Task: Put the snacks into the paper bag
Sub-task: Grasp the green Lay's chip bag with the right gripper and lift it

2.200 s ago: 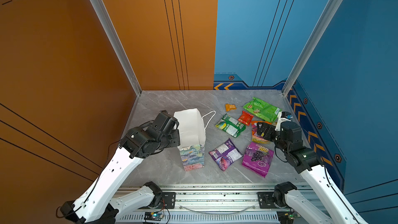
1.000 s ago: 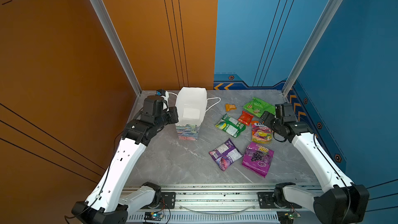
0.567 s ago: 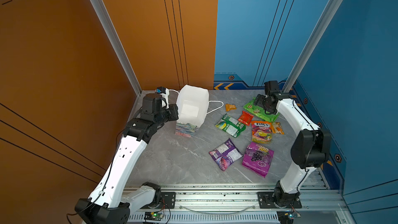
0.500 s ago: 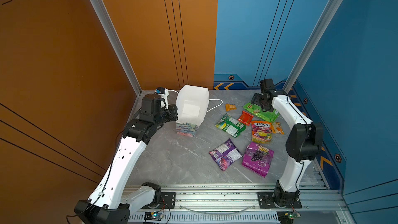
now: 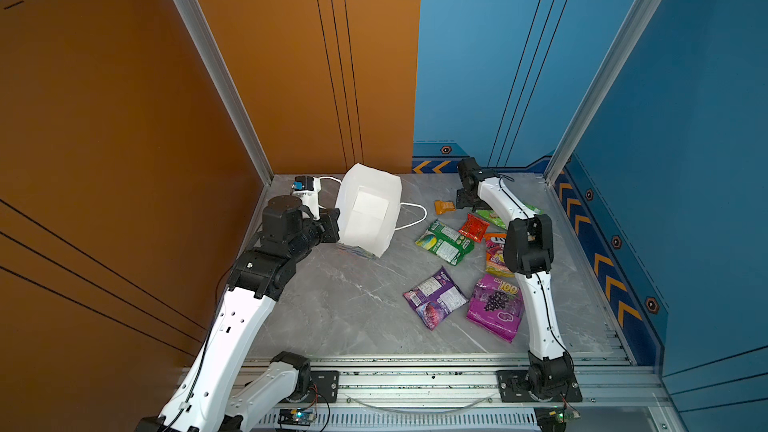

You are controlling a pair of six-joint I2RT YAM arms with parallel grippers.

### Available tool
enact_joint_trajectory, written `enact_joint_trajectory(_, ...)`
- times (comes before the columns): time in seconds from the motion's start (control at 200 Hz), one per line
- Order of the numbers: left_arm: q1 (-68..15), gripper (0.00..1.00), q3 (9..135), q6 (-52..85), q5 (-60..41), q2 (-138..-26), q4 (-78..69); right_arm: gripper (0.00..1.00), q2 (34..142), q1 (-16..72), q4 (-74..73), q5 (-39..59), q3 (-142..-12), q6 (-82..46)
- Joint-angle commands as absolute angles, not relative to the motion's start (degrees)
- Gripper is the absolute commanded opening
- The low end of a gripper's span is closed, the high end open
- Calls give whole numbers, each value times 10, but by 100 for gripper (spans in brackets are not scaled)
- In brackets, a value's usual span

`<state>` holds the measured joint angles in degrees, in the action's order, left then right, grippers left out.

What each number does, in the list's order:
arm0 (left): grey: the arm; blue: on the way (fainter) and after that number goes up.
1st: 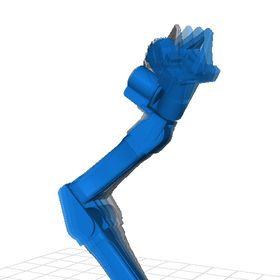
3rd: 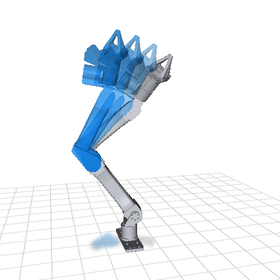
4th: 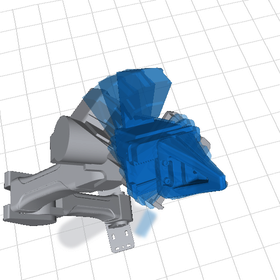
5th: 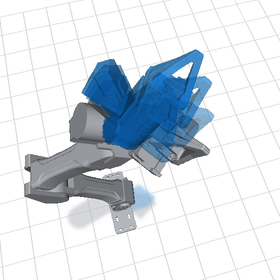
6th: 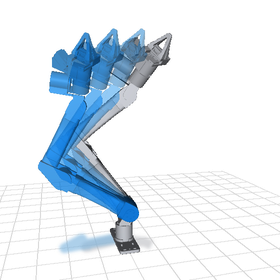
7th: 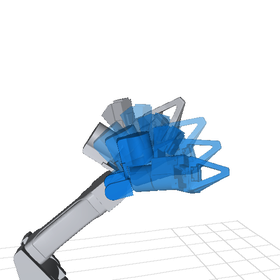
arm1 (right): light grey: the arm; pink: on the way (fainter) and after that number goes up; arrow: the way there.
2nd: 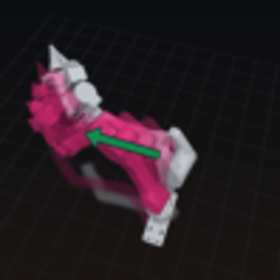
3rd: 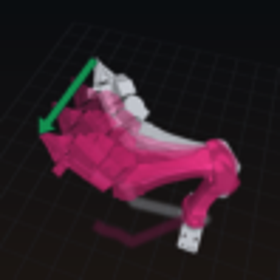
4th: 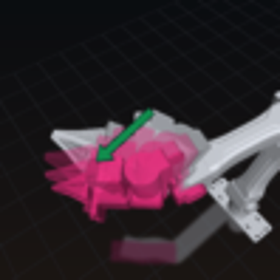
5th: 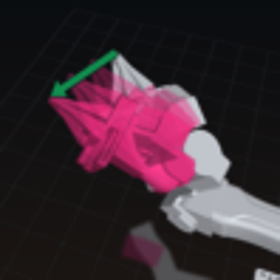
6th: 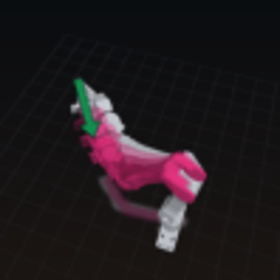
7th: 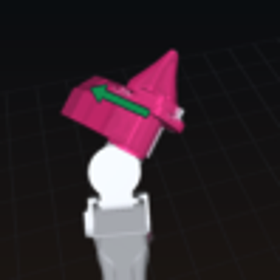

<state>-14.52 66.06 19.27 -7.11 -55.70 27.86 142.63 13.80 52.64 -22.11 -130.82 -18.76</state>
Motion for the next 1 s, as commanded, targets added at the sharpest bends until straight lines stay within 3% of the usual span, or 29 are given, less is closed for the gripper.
enact_joint_trajectory(0.0, -143, 0, 654, 183, -72, -551, 251, 91, 1443, 148, 556, -301, -1340, -137)
enact_joint_trajectory(0.395, -140, 0, 654, 187, -74, -564, 250, 91, 1506, 157, 557, -342, -1374, -83)
enact_joint_trajectory(0.546, -138, 0, 653, 189, -76, -568, 250, 86, 1525, 154, 571, -373, -1391, -78)
enact_joint_trajectory(0.841, -122, 0, 653, 199, -83, -572, 250, 60, 1531, 143, 607, -368, -1394, -101)
enact_joint_trajectory(0.996, -117, 0, 656, 205, -93, -584, 251, 31, 1520, 143, 613, -356, -1386, -116)
